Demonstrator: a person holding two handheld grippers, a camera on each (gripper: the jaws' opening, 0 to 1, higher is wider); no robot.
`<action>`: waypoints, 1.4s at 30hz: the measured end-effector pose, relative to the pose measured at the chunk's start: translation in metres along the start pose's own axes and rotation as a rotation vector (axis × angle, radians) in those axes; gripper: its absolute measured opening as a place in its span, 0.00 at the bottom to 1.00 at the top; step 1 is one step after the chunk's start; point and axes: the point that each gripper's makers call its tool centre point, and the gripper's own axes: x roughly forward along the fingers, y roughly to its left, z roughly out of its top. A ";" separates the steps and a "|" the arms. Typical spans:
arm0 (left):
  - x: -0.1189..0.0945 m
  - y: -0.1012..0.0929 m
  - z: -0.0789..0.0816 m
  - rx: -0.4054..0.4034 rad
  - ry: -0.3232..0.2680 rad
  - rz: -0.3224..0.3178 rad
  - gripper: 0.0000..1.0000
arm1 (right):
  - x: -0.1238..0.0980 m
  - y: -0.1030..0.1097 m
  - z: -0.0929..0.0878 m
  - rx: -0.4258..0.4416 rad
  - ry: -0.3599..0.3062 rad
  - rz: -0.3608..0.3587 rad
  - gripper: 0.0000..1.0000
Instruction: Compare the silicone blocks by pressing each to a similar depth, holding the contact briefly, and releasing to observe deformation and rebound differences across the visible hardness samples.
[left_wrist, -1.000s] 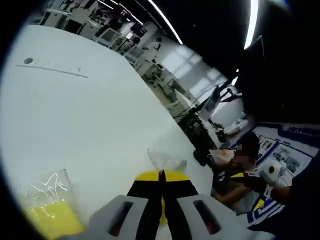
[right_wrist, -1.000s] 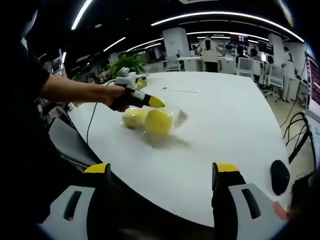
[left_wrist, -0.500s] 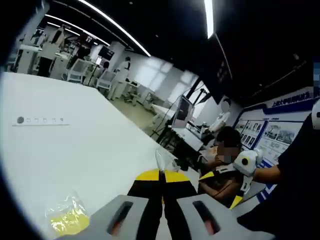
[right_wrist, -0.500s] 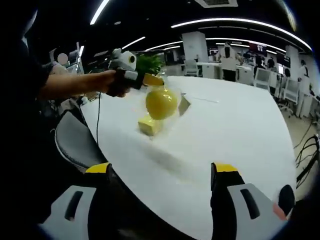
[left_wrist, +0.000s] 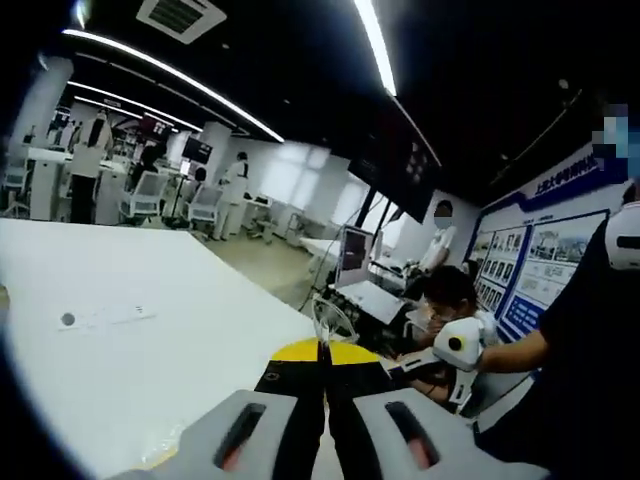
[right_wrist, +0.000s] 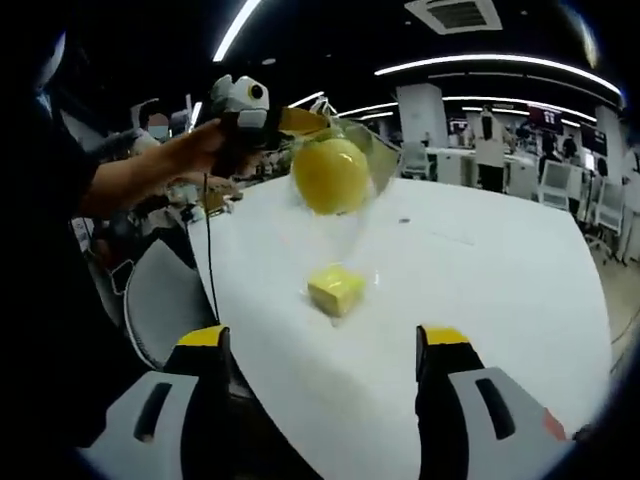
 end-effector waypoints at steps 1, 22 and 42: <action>0.000 -0.001 -0.001 -0.001 0.002 -0.001 0.00 | 0.001 0.001 0.002 -0.010 -0.002 0.005 0.68; 0.015 -0.050 -0.003 0.002 0.017 -0.145 0.00 | 0.032 0.002 0.092 -0.103 -0.157 0.200 0.50; 0.006 -0.050 0.001 0.055 -0.036 -0.163 0.00 | 0.048 0.010 0.111 -0.071 -0.257 0.309 0.23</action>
